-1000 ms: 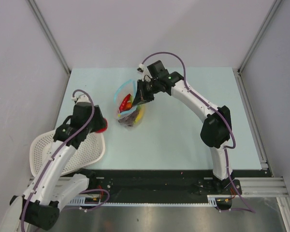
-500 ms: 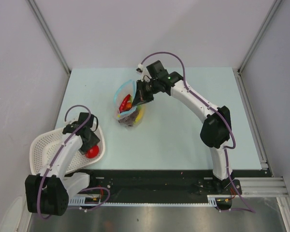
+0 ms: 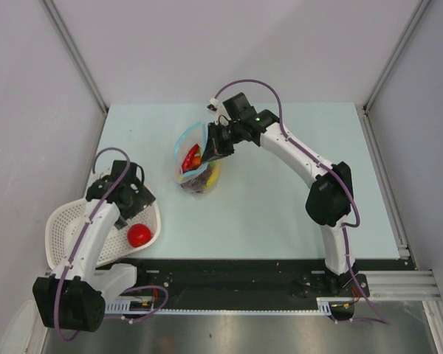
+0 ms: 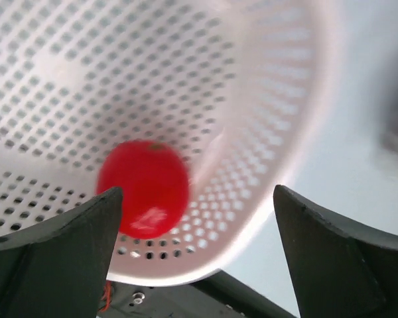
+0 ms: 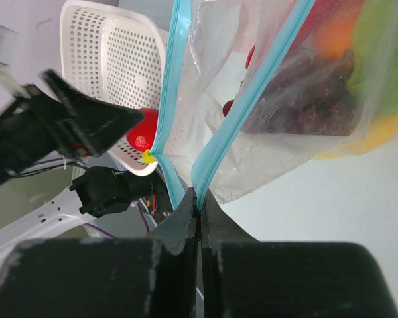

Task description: Open the zip-top bag and remove the fake food

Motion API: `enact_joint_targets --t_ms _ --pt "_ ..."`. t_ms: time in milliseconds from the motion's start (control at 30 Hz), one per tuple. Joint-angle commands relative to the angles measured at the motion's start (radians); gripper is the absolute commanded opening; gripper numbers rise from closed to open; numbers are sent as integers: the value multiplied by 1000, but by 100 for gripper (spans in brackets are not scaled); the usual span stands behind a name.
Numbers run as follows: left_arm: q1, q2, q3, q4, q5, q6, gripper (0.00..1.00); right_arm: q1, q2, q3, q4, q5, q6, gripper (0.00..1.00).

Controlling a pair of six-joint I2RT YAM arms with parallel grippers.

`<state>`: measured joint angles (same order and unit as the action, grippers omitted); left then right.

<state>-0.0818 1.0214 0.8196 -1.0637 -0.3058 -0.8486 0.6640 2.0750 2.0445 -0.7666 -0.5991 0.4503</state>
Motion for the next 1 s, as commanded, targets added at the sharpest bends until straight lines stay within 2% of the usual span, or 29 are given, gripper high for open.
enact_joint_targets --t_ms 0,33,67,100,167,267,300,433,600,967 --pt "5 -29 159 156 211 198 92 8 -55 45 -8 -13 -16 0" --pt "5 -44 158 225 277 239 88 9 -56 43 -8 -10 -18 0" --pt "4 -62 150 293 438 255 82 8 -56 43 -10 -10 -19 0" --pt "-4 -75 139 424 492 264 76 8 -55 43 -10 -10 -18 0" --pt "-51 -54 151 503 589 281 73 8 -53 45 -11 -11 -18 0" --pt "-145 6 205 597 585 324 64 8 -55 48 -13 -11 -18 0" --pt "-157 29 240 603 579 332 57 8 -55 48 -14 -13 -16 0" --pt "-206 170 326 582 557 388 43 9 -56 48 -16 -14 -15 0" --pt "-222 316 418 538 522 422 36 11 -61 51 -13 -10 -7 0" --pt "-243 592 587 450 459 491 36 14 -72 46 -14 -2 -2 0"
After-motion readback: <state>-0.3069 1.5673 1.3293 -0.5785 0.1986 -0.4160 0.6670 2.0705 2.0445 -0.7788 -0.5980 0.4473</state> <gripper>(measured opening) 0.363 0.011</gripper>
